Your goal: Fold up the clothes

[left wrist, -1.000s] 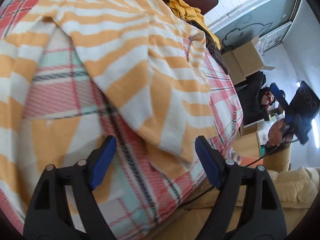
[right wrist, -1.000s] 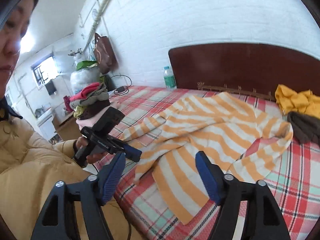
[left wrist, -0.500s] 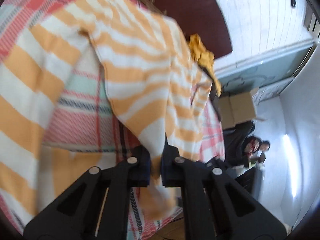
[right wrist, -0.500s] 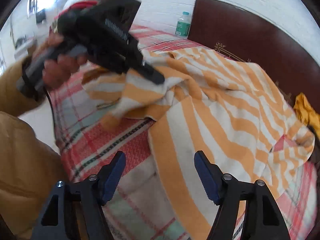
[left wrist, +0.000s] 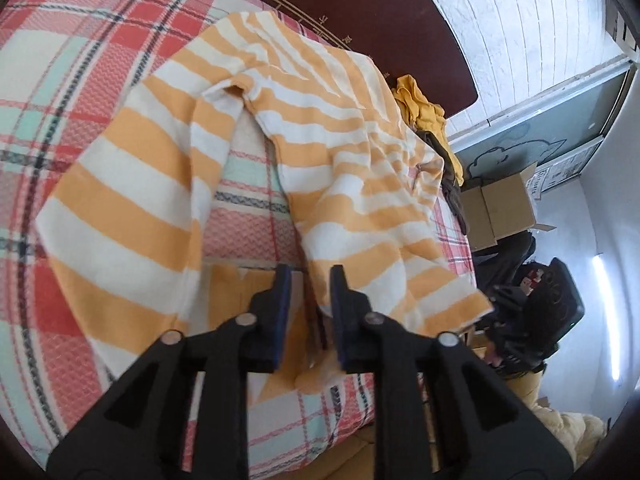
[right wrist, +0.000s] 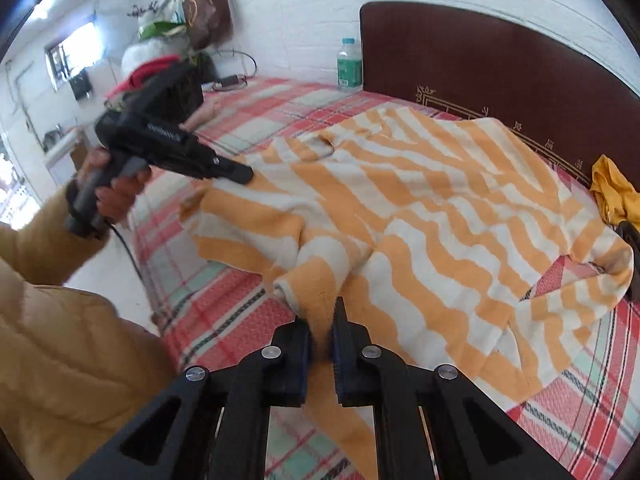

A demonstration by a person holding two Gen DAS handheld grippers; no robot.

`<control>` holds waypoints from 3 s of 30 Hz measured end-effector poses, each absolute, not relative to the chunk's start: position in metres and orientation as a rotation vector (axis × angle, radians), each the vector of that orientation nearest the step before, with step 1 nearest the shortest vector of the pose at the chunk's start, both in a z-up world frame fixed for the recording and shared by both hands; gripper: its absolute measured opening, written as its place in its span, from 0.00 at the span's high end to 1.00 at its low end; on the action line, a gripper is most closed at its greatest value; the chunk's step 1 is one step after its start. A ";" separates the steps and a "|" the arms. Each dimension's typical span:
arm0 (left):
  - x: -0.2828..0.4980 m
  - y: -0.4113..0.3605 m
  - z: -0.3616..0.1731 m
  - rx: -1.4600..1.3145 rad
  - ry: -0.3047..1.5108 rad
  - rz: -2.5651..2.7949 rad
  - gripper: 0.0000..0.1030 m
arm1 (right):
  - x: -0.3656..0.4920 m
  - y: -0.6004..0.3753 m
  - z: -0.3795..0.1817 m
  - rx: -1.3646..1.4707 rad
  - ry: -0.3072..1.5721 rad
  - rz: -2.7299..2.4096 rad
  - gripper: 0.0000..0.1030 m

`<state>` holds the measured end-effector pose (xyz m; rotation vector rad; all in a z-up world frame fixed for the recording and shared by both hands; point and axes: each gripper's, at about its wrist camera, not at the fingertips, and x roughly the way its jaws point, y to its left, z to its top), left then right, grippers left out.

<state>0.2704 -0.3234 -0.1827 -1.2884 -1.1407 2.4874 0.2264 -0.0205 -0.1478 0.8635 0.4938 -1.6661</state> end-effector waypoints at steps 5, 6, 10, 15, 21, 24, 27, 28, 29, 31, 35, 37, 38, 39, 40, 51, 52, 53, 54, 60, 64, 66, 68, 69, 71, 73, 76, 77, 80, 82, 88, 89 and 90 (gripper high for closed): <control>0.316 -0.341 -0.158 -1.213 -0.982 2.781 0.28 | 0.228 -0.004 -0.163 0.985 0.617 -1.644 0.86; 0.322 -0.342 -0.155 -1.213 -0.934 2.837 0.21 | 0.232 -0.008 -0.173 1.013 0.665 -1.631 0.84; 0.325 -0.332 -0.160 -1.333 -0.666 2.965 0.18 | 0.236 -0.011 -0.179 1.043 0.645 -1.587 0.71; 0.304 -0.308 -0.188 -1.494 -0.392 2.970 0.19 | 0.236 0.003 -0.134 0.896 0.403 -1.627 0.46; 0.286 -0.317 -0.195 -1.619 -0.280 3.028 0.89 | 0.237 -0.015 -0.135 0.913 0.334 -1.642 0.42; 0.282 -0.348 -0.175 -1.632 -0.266 3.162 0.90 | 0.232 -0.027 -0.148 0.970 0.302 -1.640 0.42; 0.278 -0.390 -0.145 -1.596 -0.316 3.317 0.90 | 0.227 -0.041 -0.162 1.019 0.283 -1.651 0.42; 0.276 -0.403 -0.136 -1.581 -0.320 3.378 0.90 | 0.228 -0.047 -0.167 1.030 0.286 -1.655 0.42; 0.274 -0.416 -0.127 -1.565 -0.323 3.440 0.90 | 0.228 -0.051 -0.171 1.037 0.290 -1.653 0.42; 0.265 -0.434 -0.126 -1.680 -0.282 3.495 0.85 | 0.229 -0.058 -0.177 1.047 0.297 -1.642 0.42; 0.263 -0.447 -0.139 -1.797 -0.441 3.474 0.44 | 0.229 -0.063 -0.187 1.069 0.310 -1.655 0.41; 0.271 -0.431 -0.146 -1.704 -0.544 3.374 0.43 | 0.224 -0.056 -0.187 1.079 0.268 -1.667 0.41; 0.275 -0.422 -0.150 -1.657 -0.590 3.322 0.43 | 0.222 -0.050 -0.187 1.083 0.246 -1.679 0.40; 0.280 -0.406 -0.151 -1.566 -0.614 3.266 0.42 | 0.218 -0.045 -0.186 1.087 0.226 -1.693 0.40; 0.285 -0.389 -0.153 -1.488 -0.642 3.192 0.40 | 0.215 -0.039 -0.185 1.091 0.207 -1.707 0.40; 0.248 -0.241 -0.209 -1.388 -0.792 2.583 0.22 | 0.194 0.019 -0.180 1.111 0.014 -1.818 0.36; 0.245 -0.237 -0.207 -1.365 -0.789 2.571 0.27 | 0.195 0.024 -0.179 1.107 0.007 -1.827 0.36; 0.242 -0.235 -0.207 -1.360 -0.811 2.535 0.60 | 0.196 0.029 -0.179 1.104 0.000 -1.837 0.36; 0.238 -0.234 -0.207 -1.379 -0.820 2.522 0.96 | 0.195 0.034 -0.179 1.107 -0.010 -1.848 0.36; 0.252 -0.280 -0.185 -1.263 -1.070 2.578 0.96 | 0.193 0.054 -0.190 1.160 -0.027 -1.884 0.35; 0.278 -0.322 -0.175 -1.237 -1.189 2.687 0.96 | 0.195 0.054 -0.199 1.198 0.009 -1.877 0.35; 0.285 -0.331 -0.181 -1.288 -1.214 2.736 0.96 | 0.197 0.051 -0.202 1.198 0.012 -1.857 0.35; 0.288 -0.333 -0.191 -1.350 -1.200 2.734 0.96 | 0.196 0.048 -0.204 1.199 0.005 -1.846 0.35; 0.288 -0.330 -0.197 -1.385 -1.182 2.725 0.96 | 0.195 0.047 -0.205 1.206 0.012 -1.849 0.35; 0.287 -0.322 -0.207 -1.450 -1.125 2.720 0.95 | 0.194 0.044 -0.208 1.225 0.042 -1.862 0.35; 0.287 -0.314 -0.212 -1.496 -1.067 2.695 0.76 | 0.196 0.040 -0.211 1.233 0.088 -1.872 0.35; 0.292 -0.303 -0.209 -1.441 -0.986 2.678 0.38 | 0.206 0.034 -0.212 1.196 0.160 -1.888 0.38; 0.291 -0.298 -0.208 -1.454 -0.937 2.686 0.36 | 0.209 0.031 -0.212 1.185 0.188 -1.895 0.48; 0.287 -0.286 -0.205 -1.494 -0.824 2.702 0.54 | 0.210 0.028 -0.214 1.167 0.252 -1.927 0.94; 0.287 -0.282 -0.203 -1.511 -0.832 2.646 0.95 | 0.207 0.036 -0.210 1.164 0.205 -1.914 0.94; 0.314 -0.269 -0.166 -1.350 -0.830 2.538 0.95 | 0.204 0.077 -0.175 1.116 0.079 -1.875 0.97; 0.317 -0.271 -0.163 -1.343 -0.830 2.541 0.95 | 0.207 0.082 -0.168 1.103 0.089 -1.873 0.97; 0.320 -0.272 -0.159 -1.338 -0.829 2.544 0.95 | 0.208 0.085 -0.166 1.106 0.100 -1.870 0.97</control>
